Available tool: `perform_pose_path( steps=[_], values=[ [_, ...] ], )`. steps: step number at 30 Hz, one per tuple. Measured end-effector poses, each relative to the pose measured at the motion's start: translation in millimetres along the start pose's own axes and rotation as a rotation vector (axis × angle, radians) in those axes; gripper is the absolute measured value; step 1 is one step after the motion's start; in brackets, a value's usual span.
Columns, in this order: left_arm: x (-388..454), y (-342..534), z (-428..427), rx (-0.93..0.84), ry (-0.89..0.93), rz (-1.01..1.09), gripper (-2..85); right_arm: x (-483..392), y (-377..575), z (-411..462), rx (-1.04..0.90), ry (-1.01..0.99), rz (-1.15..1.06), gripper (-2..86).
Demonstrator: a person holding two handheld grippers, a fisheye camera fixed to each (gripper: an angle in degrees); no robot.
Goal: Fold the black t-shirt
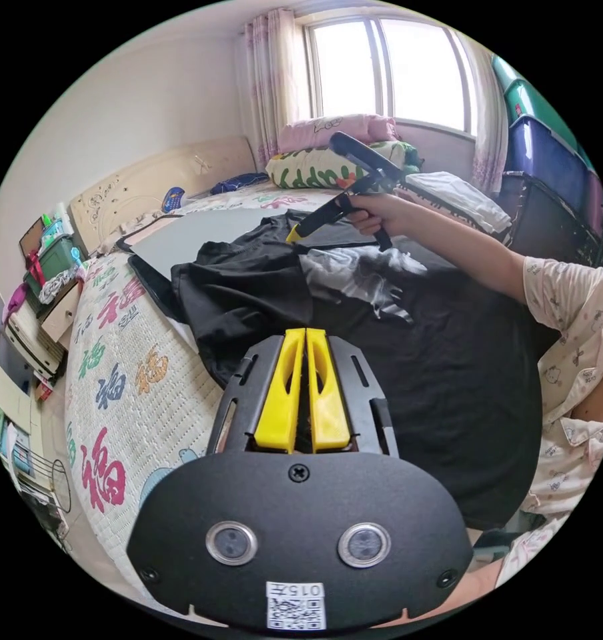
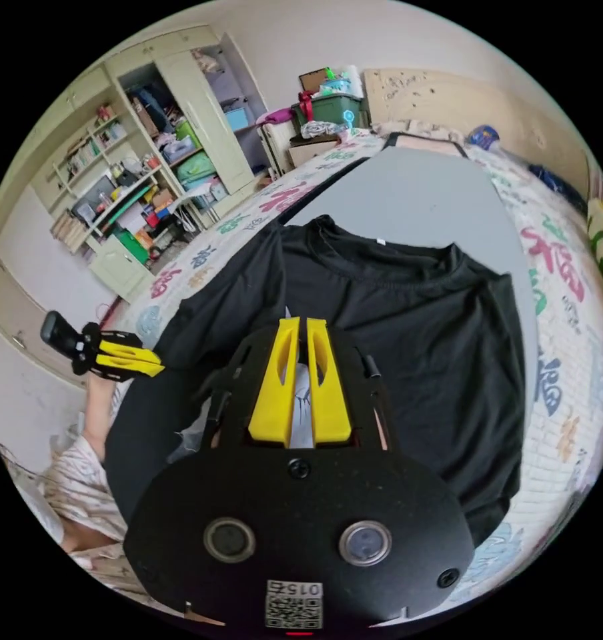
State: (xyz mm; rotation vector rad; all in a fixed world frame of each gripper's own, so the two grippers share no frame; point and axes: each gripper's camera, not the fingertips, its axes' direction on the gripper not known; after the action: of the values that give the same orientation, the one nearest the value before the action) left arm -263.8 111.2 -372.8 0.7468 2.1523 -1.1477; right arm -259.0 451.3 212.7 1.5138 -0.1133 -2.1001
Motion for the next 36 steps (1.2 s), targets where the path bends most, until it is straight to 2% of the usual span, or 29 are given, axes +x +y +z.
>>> perform_pose_path(
  steps=[4, 8, 10, 12, 15, 20, 24, 28, 32, 33, 36],
  values=[
    [-13, 4, 5, 0.006, 0.009, -0.009, -0.1, -44, 6, -9, 0.041, -0.040, -0.207, 6.8],
    [-22, 6, 13, 0.000, 0.005, -0.002, -0.2, -75, 10, 17, -0.102, 0.016, -0.309, 9.9],
    [-26, 6, 16, -0.002, 0.003, 0.000, -0.2, -78, 13, 27, -0.134, 0.059, -0.300, 8.7],
    [-30, 6, 21, -0.006, -0.001, 0.004, -0.2, -74, 15, 31, -0.133, 0.101, -0.243, 1.5],
    [-33, 4, 26, -0.012, -0.008, 0.017, -0.2, -63, 19, 14, -0.080, 0.077, -0.173, -0.2],
    [-34, -3, 28, 0.025, 0.030, 0.021, -0.5, -33, 32, -16, -0.011, -0.031, -0.092, -0.4],
    [-19, -12, 43, -0.013, 0.024, 0.093, -0.5, -23, 45, -9, -0.083, 0.066, -0.081, 0.5],
    [-31, -14, 45, 0.006, 0.021, 0.058, 0.0, -20, 56, -8, -0.075, 0.055, -0.062, 3.0],
    [-62, -5, 30, 0.064, -0.150, -0.076, 2.7, -36, 69, -26, -0.007, 0.114, -0.094, 9.1],
    [-68, -3, 32, 0.060, -0.237, -0.105, 3.8, -45, 74, -32, 0.019, 0.077, -0.135, 9.1],
    [-80, -7, 51, 0.016, -0.345, -0.127, 5.9, -84, 87, -38, 0.025, -0.079, -0.331, 9.2]
  ],
)
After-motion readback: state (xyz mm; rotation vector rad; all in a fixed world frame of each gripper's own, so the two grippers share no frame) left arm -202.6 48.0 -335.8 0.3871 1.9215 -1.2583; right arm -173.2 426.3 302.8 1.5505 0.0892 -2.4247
